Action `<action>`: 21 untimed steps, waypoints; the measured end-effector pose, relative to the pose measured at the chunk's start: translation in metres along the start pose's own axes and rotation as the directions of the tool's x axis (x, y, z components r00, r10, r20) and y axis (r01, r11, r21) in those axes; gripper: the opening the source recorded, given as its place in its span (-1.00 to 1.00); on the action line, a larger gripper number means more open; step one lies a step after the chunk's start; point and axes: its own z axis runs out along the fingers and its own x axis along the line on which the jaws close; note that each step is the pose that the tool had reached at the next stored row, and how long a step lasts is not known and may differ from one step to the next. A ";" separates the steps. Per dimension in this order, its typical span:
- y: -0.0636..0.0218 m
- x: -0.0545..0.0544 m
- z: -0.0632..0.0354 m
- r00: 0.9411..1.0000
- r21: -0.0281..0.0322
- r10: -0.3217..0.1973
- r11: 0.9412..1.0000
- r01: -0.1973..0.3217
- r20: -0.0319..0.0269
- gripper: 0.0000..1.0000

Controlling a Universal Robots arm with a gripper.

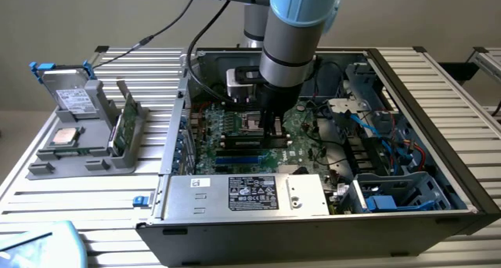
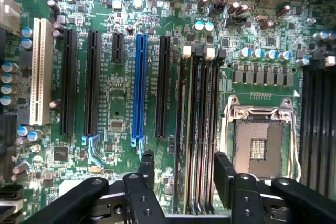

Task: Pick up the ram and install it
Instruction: 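Insert the ram into the slot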

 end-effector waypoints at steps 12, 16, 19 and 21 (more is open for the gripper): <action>0.0041 -0.003 -0.0198 1.000 0.001 0.000 1.000 0.000 0.000 -0.02; 0.0041 -0.003 -0.0198 1.000 0.001 0.000 1.000 0.000 0.000 -0.38; 0.0041 -0.003 -0.0198 1.000 0.001 0.000 1.000 0.000 0.000 -0.74; 0.0041 -0.003 -0.0198 1.000 0.001 0.000 1.000 0.000 0.000 -0.79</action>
